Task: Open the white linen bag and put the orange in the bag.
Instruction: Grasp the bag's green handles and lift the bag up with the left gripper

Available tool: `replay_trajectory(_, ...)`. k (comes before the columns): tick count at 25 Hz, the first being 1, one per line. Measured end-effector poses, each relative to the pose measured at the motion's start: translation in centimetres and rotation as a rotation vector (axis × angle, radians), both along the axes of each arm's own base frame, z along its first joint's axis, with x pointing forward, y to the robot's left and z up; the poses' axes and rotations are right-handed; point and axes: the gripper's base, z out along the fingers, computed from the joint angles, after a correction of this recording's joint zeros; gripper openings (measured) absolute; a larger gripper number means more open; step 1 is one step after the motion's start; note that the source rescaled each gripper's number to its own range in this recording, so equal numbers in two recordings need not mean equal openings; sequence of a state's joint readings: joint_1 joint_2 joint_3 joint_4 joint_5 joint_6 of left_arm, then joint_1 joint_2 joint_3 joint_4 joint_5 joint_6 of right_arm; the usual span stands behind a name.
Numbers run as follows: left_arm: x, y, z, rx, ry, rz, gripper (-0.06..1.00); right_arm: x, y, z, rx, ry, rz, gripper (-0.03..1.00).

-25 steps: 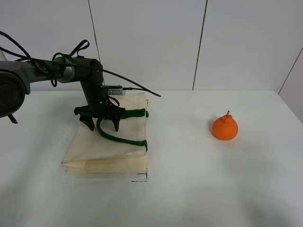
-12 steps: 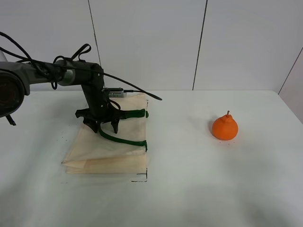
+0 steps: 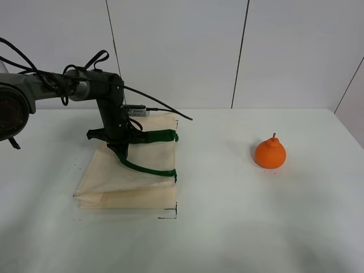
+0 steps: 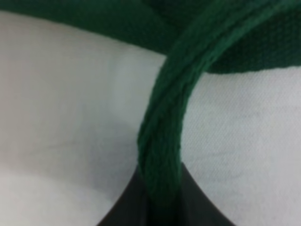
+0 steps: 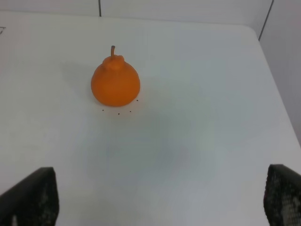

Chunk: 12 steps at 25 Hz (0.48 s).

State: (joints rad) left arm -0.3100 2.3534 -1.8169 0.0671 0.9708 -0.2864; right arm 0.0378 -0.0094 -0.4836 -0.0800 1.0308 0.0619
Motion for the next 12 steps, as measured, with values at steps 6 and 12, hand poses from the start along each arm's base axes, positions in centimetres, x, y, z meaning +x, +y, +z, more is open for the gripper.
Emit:
replay_trajectory(6, 1.1, -0.3, 6.0, -0.019, -0.084, 0.007, 0.01, 0.0, 0.0, 0.0, 0.0, 0.0, 0.0, 1.0)
replay_trajectory(12, 1.6, -0.4, 11.0, -0.041, -0.155, 0.014, 0.01, 0.0, 0.0, 0.0, 0.0, 0.0, 0.0, 1.0)
